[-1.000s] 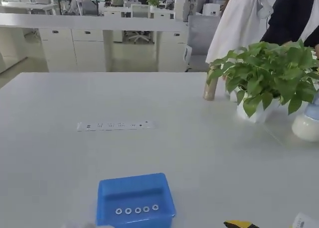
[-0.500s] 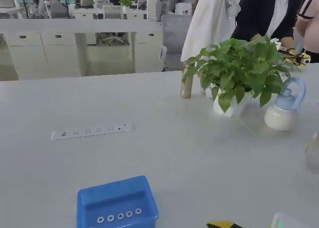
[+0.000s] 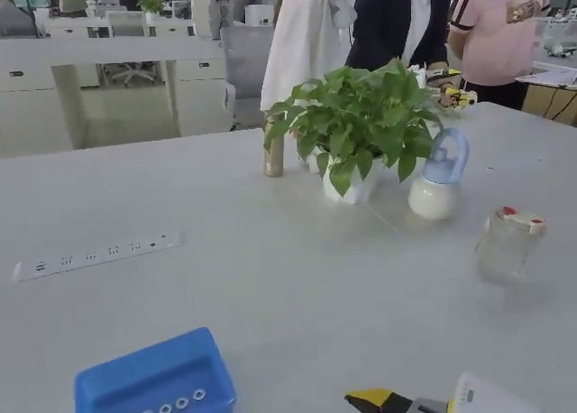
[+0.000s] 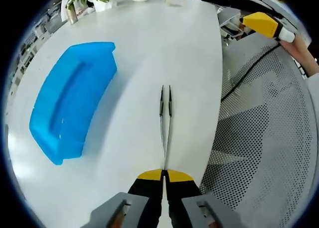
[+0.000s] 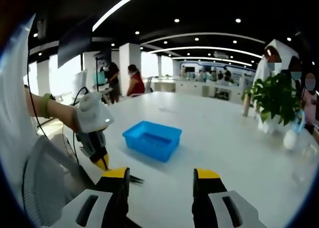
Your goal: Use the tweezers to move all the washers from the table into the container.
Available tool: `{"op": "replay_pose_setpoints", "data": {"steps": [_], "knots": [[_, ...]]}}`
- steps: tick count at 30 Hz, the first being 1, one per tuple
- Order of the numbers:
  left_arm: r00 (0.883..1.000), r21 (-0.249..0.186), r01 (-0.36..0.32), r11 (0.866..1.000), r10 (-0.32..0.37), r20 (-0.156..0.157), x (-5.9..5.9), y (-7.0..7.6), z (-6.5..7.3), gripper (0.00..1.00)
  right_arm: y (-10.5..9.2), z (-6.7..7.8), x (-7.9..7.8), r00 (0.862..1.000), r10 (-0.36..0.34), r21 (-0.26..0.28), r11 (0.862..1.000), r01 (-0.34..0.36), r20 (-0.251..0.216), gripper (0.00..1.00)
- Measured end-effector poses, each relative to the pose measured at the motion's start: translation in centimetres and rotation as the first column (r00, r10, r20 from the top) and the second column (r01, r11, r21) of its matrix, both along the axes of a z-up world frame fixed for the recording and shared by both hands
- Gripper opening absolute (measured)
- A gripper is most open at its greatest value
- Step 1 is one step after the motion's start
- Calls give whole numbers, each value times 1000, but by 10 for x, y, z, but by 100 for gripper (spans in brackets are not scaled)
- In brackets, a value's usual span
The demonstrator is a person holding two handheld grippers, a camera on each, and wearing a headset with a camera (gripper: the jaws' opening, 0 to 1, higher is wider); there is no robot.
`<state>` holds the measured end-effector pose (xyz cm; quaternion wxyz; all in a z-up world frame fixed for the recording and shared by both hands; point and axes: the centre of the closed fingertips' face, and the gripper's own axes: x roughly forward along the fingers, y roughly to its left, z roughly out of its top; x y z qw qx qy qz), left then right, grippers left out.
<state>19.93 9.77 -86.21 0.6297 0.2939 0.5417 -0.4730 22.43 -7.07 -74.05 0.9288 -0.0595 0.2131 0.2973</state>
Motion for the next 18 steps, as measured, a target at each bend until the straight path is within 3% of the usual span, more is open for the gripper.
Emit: {"op": "replay_pose_setpoints", "data": {"steps": [4,5,8,10,14,17,18], "knots": [[999,-33,-45,998,45,17,1,1,0,0,0,-4,0,1000,-2,-4,1000,1,-16,49],[994,-60,-97,993,99,34,1,0,0,0,0,-4,1,1000,-1,-4,1000,1,-17,49],[988,-112,-135,984,143,63,-1,2,1,0,0,-3,2,1000,-3,3,1000,3,-20,49],[974,-152,-217,964,224,30,-9,3,2,0,-2,-4,3,1000,-9,8,1000,9,-22,49],[934,-227,-347,910,357,5,-11,9,5,3,-3,-5,3,999,-14,14,1000,15,-34,50],[879,-323,-456,830,476,-16,-7,10,16,8,1,-7,3,999,-1,4,1000,1,-37,50],[852,-374,-497,783,521,-41,-5,10,23,10,1,-8,4,999,3,0,1000,-3,-36,50]]}}
